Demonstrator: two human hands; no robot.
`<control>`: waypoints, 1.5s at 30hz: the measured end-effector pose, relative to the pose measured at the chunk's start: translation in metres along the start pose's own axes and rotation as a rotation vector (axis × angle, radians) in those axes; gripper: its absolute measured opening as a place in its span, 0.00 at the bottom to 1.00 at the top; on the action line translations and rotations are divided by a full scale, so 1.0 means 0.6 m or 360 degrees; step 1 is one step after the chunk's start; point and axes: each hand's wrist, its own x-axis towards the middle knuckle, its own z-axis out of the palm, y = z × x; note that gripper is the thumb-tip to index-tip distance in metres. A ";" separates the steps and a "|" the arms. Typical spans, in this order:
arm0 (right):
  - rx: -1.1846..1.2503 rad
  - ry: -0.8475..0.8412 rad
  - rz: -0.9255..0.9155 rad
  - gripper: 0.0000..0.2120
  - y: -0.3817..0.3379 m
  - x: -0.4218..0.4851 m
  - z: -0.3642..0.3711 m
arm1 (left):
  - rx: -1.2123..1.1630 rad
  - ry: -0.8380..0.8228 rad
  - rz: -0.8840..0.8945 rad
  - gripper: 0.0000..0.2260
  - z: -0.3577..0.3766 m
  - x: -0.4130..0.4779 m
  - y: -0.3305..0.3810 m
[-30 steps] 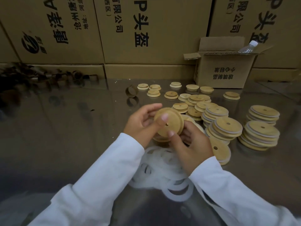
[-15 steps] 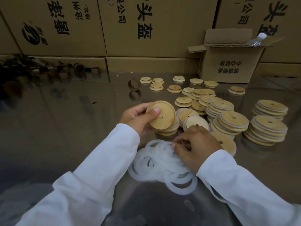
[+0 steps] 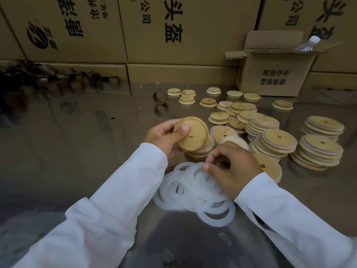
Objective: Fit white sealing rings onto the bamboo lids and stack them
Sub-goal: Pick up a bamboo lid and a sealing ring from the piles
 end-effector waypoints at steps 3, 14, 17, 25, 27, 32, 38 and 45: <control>0.0573 0.0187 -0.0080 0.09 -0.019 -0.002 -0.010 | -0.0057 0.0012 -0.0022 0.07 -0.001 -0.001 0.000; 0.0986 0.0701 0.0298 0.09 -0.017 0.010 -0.013 | -0.0099 -0.0317 -0.0431 0.11 0.025 -0.019 0.005; 0.0983 0.0711 0.0314 0.09 -0.018 0.009 -0.013 | 0.0012 -0.0422 -0.0338 0.14 0.027 -0.024 0.001; 0.0913 0.0621 0.0368 0.07 -0.017 0.008 -0.012 | 0.0148 -0.0427 -0.0206 0.11 0.026 -0.026 -0.002; 0.0879 0.0608 0.0371 0.07 -0.018 0.007 -0.013 | 0.0169 -0.0410 -0.0165 0.10 0.027 -0.028 -0.003; 0.0880 0.0575 0.0425 0.07 -0.018 0.007 -0.013 | 0.0188 -0.0386 -0.0137 0.10 0.028 -0.028 -0.002; 0.0876 0.0595 0.0477 0.08 -0.013 0.012 -0.012 | 0.0178 -0.0329 -0.0071 0.07 0.030 -0.031 -0.003; 0.0800 0.0581 0.0449 0.09 -0.012 0.014 -0.011 | 0.0209 -0.0192 0.0040 0.06 0.036 -0.032 -0.002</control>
